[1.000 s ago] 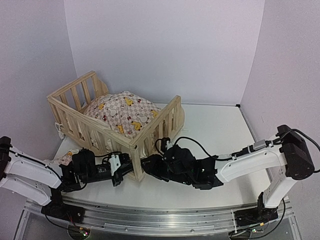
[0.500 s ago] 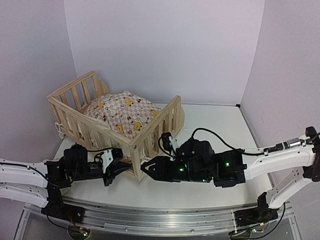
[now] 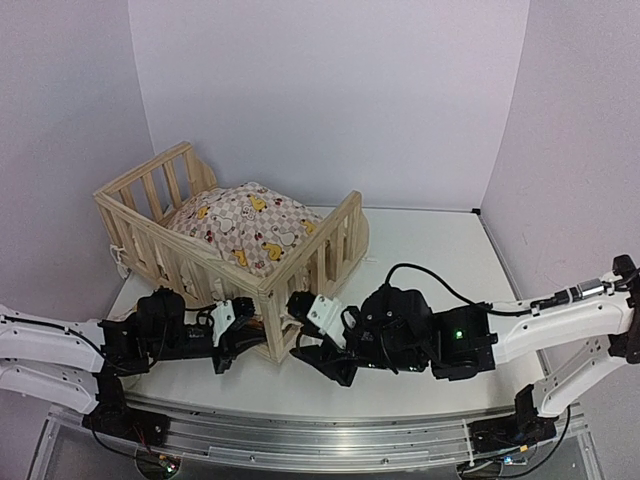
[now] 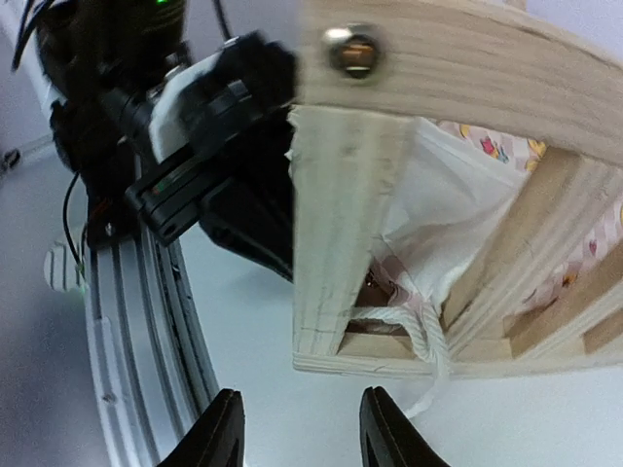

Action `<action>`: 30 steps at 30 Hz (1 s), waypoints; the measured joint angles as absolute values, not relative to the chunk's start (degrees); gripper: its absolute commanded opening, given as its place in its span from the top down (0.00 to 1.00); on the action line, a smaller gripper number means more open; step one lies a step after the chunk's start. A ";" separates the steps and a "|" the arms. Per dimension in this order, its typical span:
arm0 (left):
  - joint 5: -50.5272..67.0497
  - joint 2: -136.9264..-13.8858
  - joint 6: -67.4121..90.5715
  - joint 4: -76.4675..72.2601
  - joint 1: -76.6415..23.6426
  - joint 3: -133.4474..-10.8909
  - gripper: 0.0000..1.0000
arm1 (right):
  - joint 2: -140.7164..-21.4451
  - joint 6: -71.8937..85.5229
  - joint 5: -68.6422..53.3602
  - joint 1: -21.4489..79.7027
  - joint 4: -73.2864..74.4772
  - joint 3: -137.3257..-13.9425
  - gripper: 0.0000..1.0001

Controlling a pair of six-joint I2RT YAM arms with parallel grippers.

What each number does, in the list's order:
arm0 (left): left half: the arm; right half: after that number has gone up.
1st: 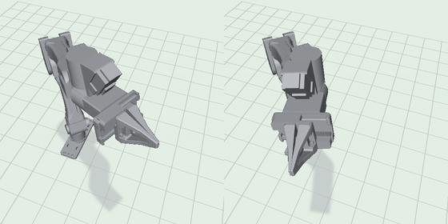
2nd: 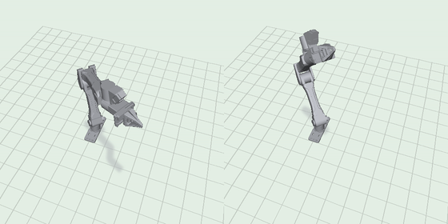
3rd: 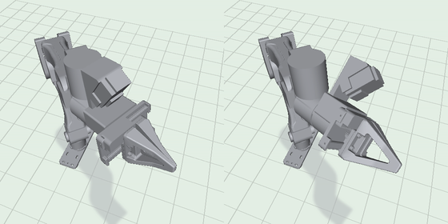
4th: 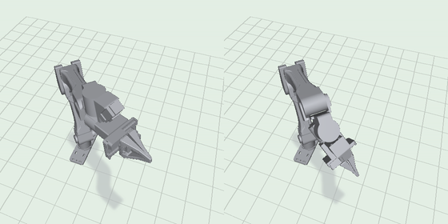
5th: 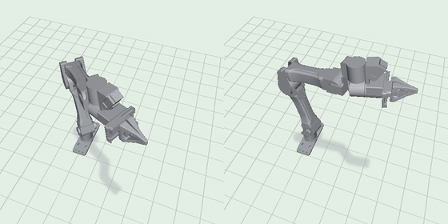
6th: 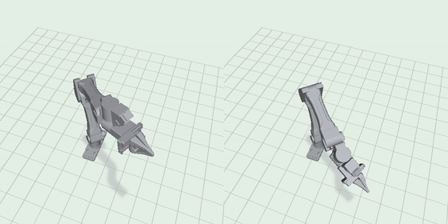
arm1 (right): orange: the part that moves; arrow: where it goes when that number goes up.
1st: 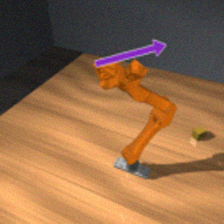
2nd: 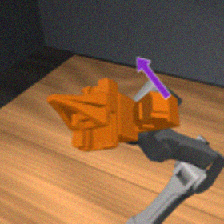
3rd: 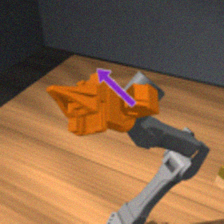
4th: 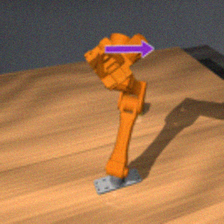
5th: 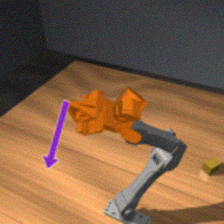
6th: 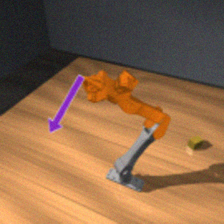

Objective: Set up the pet bed

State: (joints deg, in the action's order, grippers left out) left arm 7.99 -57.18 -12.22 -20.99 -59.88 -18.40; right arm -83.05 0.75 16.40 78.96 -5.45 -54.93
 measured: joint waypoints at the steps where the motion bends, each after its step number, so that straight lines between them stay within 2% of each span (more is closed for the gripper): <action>1: 7.97 -57.19 -12.33 -21.43 -59.88 -18.32 0.95 | -82.91 -6.09 16.19 79.10 -5.94 -54.43 0.69; 6: 7.92 -57.34 -13.63 -24.57 -59.83 -17.42 0.88 | -82.93 -29.77 15.66 78.81 -7.30 -54.19 0.77; 12: 7.79 -58.29 -14.59 -27.72 -59.83 -16.49 0.85 | -84.05 -45.36 14.40 76.47 -8.23 -54.19 0.77; 20: 6.18 -57.50 -15.22 -31.37 -59.83 -14.30 0.76 | -87.38 -56.12 7.25 70.28 -9.11 -54.22 0.76; 30: 6.07 -57.41 -18.45 -40.69 -59.83 -9.00 0.75 | -90.35 -61.46 -0.55 66.39 -13.38 -54.10 0.75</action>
State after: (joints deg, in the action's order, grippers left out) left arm 6.07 -57.41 -18.45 -40.69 -59.83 -9.00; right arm -90.35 -61.46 -0.55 66.39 -13.38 -54.10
